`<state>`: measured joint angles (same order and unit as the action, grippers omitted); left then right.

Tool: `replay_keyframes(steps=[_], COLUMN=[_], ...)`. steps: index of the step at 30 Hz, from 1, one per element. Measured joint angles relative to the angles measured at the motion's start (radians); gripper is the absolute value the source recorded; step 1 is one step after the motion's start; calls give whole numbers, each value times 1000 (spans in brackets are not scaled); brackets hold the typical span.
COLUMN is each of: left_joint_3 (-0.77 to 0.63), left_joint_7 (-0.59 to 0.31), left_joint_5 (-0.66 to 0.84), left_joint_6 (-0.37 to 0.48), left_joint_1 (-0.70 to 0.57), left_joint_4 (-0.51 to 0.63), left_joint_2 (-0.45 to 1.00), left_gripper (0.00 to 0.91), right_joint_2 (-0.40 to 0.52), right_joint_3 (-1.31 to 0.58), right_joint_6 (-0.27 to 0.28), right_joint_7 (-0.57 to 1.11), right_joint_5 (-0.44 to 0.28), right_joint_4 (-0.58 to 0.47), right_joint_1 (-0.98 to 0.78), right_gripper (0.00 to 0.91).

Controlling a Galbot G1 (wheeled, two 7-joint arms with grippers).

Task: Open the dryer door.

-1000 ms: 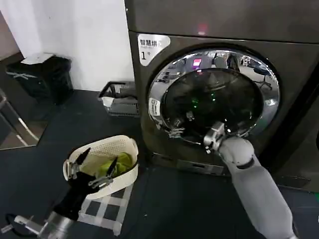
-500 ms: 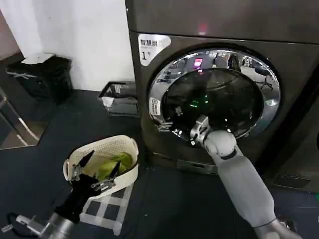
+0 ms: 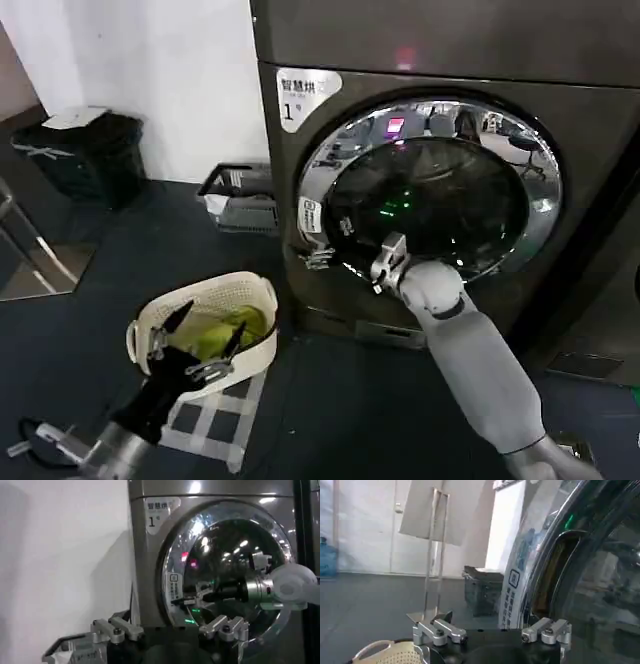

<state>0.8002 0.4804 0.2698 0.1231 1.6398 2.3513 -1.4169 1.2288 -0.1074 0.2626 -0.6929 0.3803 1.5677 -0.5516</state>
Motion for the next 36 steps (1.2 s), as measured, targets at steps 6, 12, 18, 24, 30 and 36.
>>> replay_keyframes(steps=[6, 12, 18, 24, 30, 36], left_joint_3=[19, 40, 48, 48, 61, 43], left_joint_7=[17, 18, 10, -30, -39, -31], left_joint_5=[87, 146, 226, 341, 450, 518], left_joint_6=[17, 7, 13, 49, 76, 68], left_joint_1=[-21, -56, -105, -164, -224, -295], left_joint_4=[-28, -75, -127, -162, -189, -239], left_joint_2=[21, 60, 134, 214, 292, 375], left_gripper=[907, 907, 907, 907, 907, 907], right_joint_2=[-48, -94, -130, -177, -218, -256], right_joint_3=[-29, -56, -81, -119, -154, -195], right_joint_6=[22, 15, -1, -46, -75, -92], right_joint_7=[-134, -276, -389, -513, -570, -633], right_joint_5=[74, 126, 125, 121, 126, 142], right_joint_4=[41, 88, 132, 188, 244, 291], right_joint_1=[-29, -65, -113, -183, -247, -305], right_gripper=[907, 907, 907, 907, 907, 907])
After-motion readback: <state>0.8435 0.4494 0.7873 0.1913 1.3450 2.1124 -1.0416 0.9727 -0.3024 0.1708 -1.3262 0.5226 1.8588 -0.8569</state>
